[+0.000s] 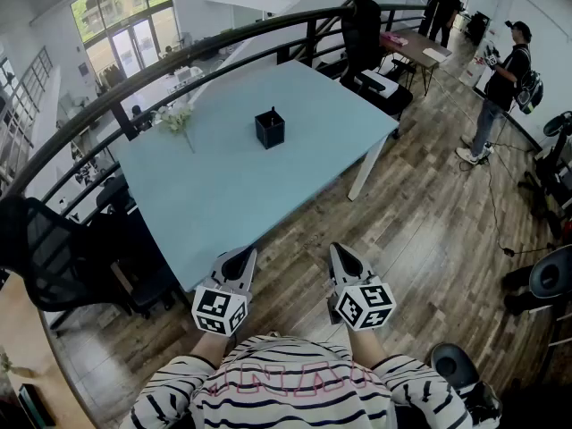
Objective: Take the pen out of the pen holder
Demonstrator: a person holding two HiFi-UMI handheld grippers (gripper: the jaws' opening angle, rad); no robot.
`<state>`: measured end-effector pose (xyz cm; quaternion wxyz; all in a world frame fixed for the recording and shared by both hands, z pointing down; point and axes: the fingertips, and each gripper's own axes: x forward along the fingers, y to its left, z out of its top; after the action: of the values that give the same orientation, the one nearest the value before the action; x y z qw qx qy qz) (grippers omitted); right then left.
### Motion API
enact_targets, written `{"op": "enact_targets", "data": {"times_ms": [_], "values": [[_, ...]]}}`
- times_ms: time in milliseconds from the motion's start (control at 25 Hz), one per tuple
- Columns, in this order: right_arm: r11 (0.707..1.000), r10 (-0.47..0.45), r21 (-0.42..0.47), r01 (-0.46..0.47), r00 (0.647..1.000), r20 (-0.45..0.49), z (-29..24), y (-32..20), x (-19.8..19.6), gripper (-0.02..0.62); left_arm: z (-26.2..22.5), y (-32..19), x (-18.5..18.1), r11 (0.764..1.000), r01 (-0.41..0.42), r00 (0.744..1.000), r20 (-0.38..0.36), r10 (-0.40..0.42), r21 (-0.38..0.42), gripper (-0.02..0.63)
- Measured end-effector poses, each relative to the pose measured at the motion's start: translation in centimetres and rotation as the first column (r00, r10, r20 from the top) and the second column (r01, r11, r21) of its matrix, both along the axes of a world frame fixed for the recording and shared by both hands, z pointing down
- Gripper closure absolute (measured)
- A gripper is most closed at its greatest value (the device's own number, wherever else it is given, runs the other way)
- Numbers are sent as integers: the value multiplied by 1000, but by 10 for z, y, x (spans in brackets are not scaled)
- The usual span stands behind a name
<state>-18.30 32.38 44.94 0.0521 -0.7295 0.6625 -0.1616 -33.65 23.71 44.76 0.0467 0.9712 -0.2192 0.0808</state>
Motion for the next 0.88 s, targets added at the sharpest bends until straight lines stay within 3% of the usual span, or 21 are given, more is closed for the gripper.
{"op": "enact_targets", "data": {"times_ms": [280,520,560,640,680,720,760,880], "values": [[1000,26,5,-26,1000,2,7,-26,-13,569,4,-27,-6,999,-36,999,-4,36,10,583],[997,39,69,-40,999,15,-1,-45,-5,566,10,-40,-1,998,-62,998,-1,62,1,577],[997,43,68,-43,999,2,-2,-48,-1,565,10,-42,3,998,-65,998,0,65,-1,554],[996,47,72,-46,999,-15,-4,-55,9,560,11,-45,12,998,-67,998,3,67,-4,397],[996,44,76,-43,999,-14,-5,-59,15,536,11,-49,16,998,-62,998,4,62,-4,396],[996,38,78,-37,999,-10,-6,-64,21,445,11,-52,21,999,-53,999,5,53,-3,394],[997,29,77,-29,1000,-5,-6,-69,29,397,11,-56,27,999,-41,999,6,41,-4,393],[997,-1,73,0,1000,4,-5,-81,53,397,11,-67,49,1000,-6,1000,7,6,-10,390]]}}
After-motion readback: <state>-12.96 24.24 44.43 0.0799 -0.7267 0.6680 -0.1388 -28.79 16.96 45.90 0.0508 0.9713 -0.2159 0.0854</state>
